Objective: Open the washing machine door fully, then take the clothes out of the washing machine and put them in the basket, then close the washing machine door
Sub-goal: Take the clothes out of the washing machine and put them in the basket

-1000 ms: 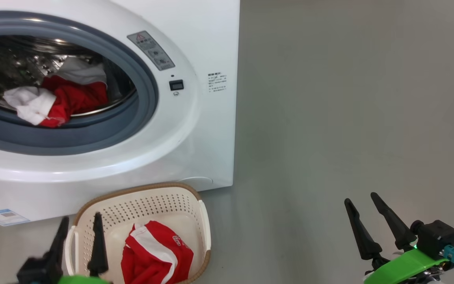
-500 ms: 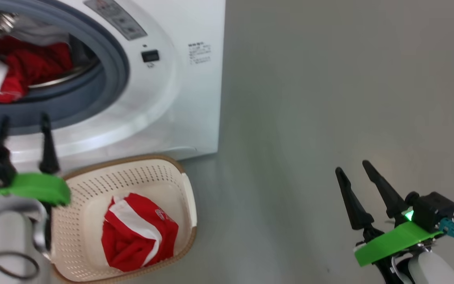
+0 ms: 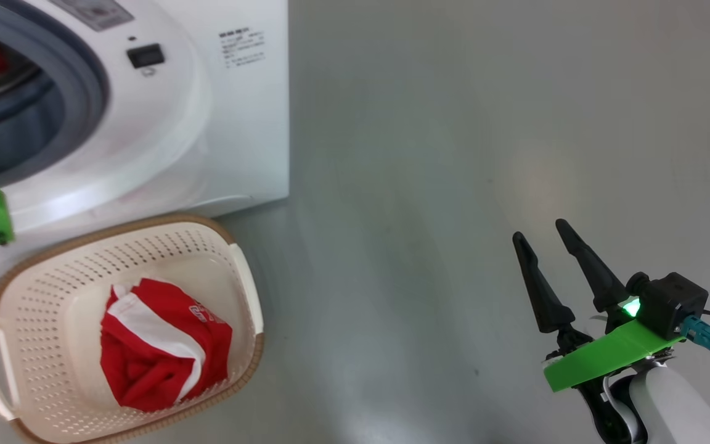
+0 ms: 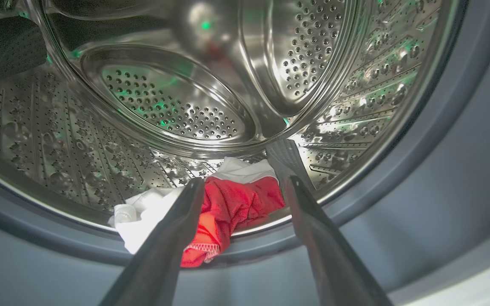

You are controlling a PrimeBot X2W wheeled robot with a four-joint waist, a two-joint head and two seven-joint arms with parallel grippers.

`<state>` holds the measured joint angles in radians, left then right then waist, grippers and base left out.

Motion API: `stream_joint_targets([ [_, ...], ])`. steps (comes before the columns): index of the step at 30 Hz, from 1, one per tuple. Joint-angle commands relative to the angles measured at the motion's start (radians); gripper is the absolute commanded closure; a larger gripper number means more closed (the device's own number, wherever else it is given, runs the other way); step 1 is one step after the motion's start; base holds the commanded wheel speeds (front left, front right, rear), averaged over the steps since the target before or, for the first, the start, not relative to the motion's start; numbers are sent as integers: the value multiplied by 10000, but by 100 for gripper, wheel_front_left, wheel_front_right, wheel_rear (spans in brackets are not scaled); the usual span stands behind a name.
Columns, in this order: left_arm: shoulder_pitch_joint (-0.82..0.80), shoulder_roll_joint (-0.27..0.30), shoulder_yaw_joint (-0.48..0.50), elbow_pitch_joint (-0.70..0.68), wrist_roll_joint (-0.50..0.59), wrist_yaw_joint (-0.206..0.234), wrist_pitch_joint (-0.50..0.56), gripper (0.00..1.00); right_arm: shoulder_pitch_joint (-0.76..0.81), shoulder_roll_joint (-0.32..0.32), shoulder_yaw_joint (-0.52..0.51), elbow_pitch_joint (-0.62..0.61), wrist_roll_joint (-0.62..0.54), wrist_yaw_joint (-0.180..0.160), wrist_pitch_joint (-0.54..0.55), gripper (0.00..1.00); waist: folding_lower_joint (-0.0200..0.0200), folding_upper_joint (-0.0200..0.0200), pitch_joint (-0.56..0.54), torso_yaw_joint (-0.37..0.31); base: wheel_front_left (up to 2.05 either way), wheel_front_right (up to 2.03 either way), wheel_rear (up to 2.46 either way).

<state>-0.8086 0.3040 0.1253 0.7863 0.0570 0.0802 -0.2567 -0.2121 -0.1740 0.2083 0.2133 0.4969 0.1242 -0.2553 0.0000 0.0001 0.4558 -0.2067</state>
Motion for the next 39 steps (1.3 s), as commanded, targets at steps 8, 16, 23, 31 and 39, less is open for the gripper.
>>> stream_joint_targets([
  [8, -1623, 1130, 24, 916, 87, 542, -51, 0, -376, 20, 359, -360, 38, 65, -65, 0, 0, -1, 1077, -351, 0, 0, 0],
  [16, -1900, 1363, 1, 1317, -34, 970, -51, 0, -533, 71, 522, -414, 26, 65, -65, 0, 0, -1, 1225, -373, 0, 0, 0],
  [23, -2073, 1584, 82, 1477, -229, 1391, -51, 0, -633, 95, 594, -450, 42, 65, -65, 0, 0, -1, 1379, -374, 0, 0, 0],
  [31, -2091, 1854, 121, 1693, -431, 1523, -51, 0, -690, 94, 638, -460, 67, 65, -65, 0, 0, -1, 1501, -462, 0, 0, 0],
  [39, -2205, 2005, 127, 2176, -590, 1632, -51, 0, -704, 51, 679, -485, 64, 65, -65, 0, 0, -1, 1639, -513, 0, 0, 0],
])
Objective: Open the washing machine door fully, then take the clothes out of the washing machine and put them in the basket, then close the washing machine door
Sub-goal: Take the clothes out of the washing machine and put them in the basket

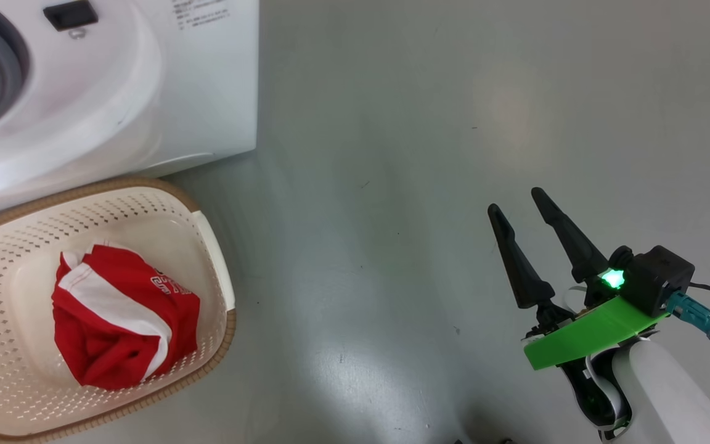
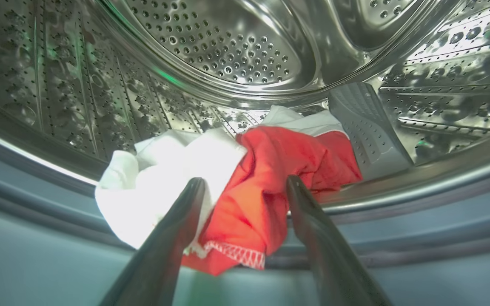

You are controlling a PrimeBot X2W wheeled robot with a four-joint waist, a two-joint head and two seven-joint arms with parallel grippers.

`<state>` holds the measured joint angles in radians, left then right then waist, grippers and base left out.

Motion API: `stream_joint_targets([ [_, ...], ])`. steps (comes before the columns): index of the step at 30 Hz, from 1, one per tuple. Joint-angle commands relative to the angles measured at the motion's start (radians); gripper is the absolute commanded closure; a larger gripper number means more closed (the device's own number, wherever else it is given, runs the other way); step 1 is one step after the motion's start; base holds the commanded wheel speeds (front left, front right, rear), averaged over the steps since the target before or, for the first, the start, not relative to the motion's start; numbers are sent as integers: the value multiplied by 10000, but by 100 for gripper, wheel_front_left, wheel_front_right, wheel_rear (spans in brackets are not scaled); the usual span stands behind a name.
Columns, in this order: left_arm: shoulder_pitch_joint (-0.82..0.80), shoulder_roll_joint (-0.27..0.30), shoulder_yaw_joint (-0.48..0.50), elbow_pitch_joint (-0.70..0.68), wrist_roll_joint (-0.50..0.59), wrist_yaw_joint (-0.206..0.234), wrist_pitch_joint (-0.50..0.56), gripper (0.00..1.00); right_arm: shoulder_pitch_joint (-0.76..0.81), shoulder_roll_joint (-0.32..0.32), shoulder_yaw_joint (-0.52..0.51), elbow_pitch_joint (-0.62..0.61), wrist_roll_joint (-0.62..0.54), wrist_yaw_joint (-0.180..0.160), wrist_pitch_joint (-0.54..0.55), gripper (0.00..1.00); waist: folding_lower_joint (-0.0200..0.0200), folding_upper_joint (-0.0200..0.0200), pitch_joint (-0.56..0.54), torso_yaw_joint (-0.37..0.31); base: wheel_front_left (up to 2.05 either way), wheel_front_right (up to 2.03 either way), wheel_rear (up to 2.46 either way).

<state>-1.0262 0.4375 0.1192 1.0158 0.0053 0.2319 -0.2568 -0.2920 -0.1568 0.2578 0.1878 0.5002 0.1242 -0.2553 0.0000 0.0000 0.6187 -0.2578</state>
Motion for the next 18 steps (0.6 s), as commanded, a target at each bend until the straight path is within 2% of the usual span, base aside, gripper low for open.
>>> stream_joint_targets([
  [1, -42, 678, 194, -11, -121, 135, -49, 0, 112, -138, 175, -236, 26, 65, -65, 0, 0, 0, 22, 6, 0, 0, 0],
  [12, -20, 626, 156, 163, -316, 198, -49, 0, 148, -213, 146, -283, -3, 65, -65, 0, 0, 0, 71, 67, 0, 0, 0],
  [13, -19, 615, 160, 185, -342, 194, -49, 15, 153, -217, 145, -285, -6, 65, -65, 0, 0, 0, 66, 72, 0, 0, 0],
  [15, -10, 600, 149, 223, -370, 195, -49, 59, 163, -226, 150, -287, -13, 65, -65, 0, 0, 0, 49, 81, 0, 0, 0],
  [16, -10, 589, 164, 281, -405, 202, -49, 68, 169, -231, 155, -283, -15, 65, -65, 0, 0, 0, 34, 84, 0, 0, 0],
  [17, -14, 583, 169, 317, -428, 205, -49, 82, 173, -237, 160, -277, -15, 65, -65, 0, 0, 0, 21, 86, 0, 0, 0],
  [18, -14, 583, 169, 317, -428, 205, -49, 82, 173, -237, 160, -277, -15, 65, -65, 0, 0, 0, 21, 86, 0, 0, 0],
])
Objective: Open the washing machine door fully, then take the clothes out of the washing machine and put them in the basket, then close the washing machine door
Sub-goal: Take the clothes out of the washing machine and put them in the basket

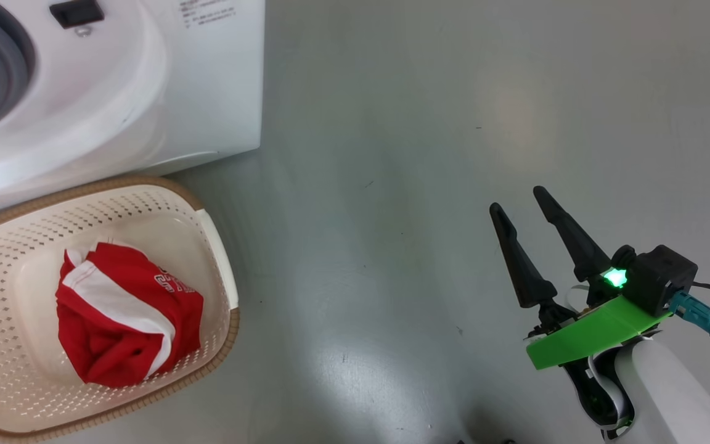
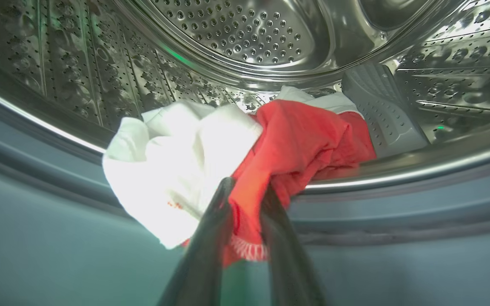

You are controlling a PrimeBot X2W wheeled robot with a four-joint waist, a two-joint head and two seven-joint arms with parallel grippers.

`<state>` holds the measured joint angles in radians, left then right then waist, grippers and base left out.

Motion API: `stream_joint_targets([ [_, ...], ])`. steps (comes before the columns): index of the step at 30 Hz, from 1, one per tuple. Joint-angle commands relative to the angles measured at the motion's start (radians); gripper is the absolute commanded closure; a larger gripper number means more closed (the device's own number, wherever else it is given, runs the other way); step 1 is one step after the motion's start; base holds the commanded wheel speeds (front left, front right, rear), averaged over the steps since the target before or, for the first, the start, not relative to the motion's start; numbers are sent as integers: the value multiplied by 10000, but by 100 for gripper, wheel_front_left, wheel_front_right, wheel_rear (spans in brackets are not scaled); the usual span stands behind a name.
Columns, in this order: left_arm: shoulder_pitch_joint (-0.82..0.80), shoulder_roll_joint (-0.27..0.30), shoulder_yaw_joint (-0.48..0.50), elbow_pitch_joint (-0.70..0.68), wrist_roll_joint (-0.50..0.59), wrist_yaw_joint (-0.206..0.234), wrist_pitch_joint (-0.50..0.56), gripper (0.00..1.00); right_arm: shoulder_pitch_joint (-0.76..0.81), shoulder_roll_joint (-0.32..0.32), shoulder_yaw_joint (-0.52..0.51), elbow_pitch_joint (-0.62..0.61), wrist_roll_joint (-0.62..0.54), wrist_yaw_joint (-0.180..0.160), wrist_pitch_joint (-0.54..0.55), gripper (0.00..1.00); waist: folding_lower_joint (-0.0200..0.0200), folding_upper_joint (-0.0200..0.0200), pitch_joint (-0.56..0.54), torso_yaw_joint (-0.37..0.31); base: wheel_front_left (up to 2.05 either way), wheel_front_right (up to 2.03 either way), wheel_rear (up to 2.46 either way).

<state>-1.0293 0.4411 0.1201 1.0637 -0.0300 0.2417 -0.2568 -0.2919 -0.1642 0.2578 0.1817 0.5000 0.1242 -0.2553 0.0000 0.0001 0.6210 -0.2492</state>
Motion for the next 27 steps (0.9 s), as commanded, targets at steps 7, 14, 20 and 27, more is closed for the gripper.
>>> stream_joint_targets([
  [7, -46, 390, 75, -239, -169, -3, -49, 100, 155, -202, 117, -188, -33, 65, -65, 0, 0, -1, -103, 129, 0, 0, 0],
  [14, 388, -109, 70, -1240, -351, -225, -49, 100, 166, -265, 46, -134, -37, 65, -65, 0, 0, -1, -465, 457, 0, 0, 0],
  [20, 1390, -798, 368, -2638, -656, -459, -49, 100, 278, -372, -23, -85, -67, 65, -65, 0, 0, -1, -970, 827, 0, 0, 0],
  [27, 2565, -1520, 694, -4143, -634, -881, -49, 100, 481, -516, -36, 48, -69, 65, -65, 0, 0, -1, -1633, 1188, 0, 0, 0],
])
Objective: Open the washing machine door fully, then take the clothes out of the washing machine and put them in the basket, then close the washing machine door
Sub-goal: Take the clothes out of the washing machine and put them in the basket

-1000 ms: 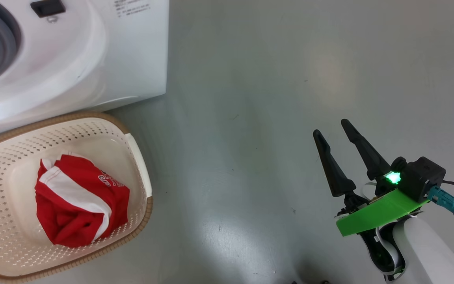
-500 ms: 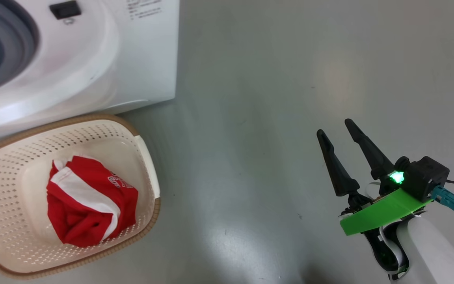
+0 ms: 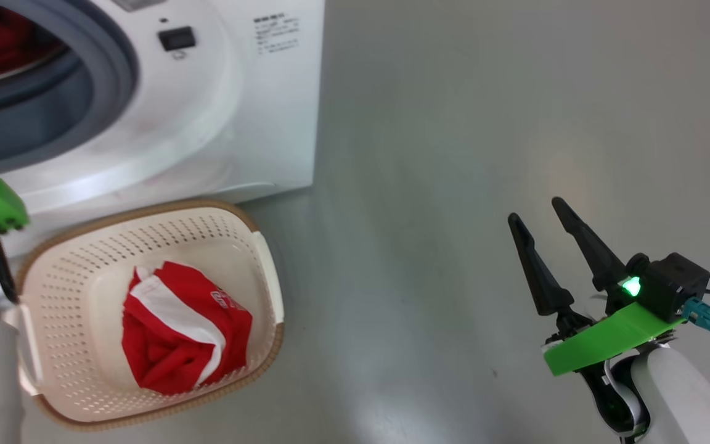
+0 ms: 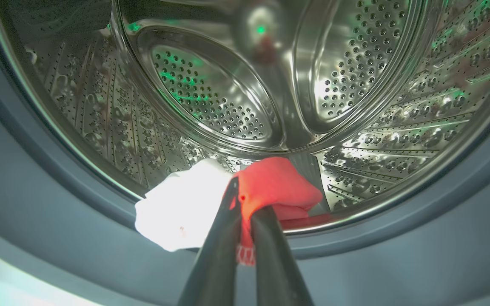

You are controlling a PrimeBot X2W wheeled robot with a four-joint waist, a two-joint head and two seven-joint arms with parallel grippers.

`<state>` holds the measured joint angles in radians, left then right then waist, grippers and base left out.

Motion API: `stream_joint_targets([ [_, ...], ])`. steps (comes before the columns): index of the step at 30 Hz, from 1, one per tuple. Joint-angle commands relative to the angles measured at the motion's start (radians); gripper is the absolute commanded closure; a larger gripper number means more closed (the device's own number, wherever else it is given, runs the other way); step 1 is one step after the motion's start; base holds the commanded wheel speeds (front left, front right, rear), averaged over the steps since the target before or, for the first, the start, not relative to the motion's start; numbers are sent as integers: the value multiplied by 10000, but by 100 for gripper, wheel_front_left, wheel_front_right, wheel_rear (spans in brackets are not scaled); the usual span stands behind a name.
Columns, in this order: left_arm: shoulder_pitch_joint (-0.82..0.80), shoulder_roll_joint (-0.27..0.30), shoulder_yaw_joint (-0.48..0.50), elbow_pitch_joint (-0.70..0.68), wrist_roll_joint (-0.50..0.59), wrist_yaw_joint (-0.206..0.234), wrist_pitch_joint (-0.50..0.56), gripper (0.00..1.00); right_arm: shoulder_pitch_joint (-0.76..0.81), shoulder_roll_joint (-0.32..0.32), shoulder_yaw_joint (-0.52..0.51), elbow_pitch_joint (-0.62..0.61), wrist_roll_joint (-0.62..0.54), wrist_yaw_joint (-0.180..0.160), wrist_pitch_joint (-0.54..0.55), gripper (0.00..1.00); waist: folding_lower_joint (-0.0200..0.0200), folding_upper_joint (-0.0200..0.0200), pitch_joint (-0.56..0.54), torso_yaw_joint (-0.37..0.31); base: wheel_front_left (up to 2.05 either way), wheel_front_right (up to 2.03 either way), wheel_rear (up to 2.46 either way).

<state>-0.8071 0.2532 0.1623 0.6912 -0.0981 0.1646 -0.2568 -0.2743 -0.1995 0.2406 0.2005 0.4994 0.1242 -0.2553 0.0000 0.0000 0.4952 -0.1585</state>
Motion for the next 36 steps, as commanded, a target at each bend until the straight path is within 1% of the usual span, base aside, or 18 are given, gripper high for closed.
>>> stream_joint_targets([
  [1, 486, 264, 314, -603, 69, -155, -49, 100, 335, -179, 130, -124, -61, 65, -65, 0, 0, 0, -467, 324, 0, 0, 0],
  [15, 2682, -934, 537, -2964, 398, -935, -49, 100, 872, -239, 73, 154, -32, 65, -65, 0, 0, 0, -1643, 850, 0, 0, 0],
  [24, 3825, -1432, 491, -4334, 525, -1381, -49, 100, 1309, -296, -52, 226, -25, 65, -65, 0, 0, 0, -2288, 1106, 0, 0, 0],
  [32, 4895, -1820, 474, -5987, 506, -1591, -49, 100, 1675, -275, -289, 223, -26, 65, -65, 0, 0, 0, -2683, 1281, 0, 0, 0],
  [36, 5301, -1925, 354, -6800, 527, -1558, -49, 100, 1724, -266, -322, 197, -41, 65, -65, 0, 0, 0, -2725, 1313, 0, 0, 0],
])
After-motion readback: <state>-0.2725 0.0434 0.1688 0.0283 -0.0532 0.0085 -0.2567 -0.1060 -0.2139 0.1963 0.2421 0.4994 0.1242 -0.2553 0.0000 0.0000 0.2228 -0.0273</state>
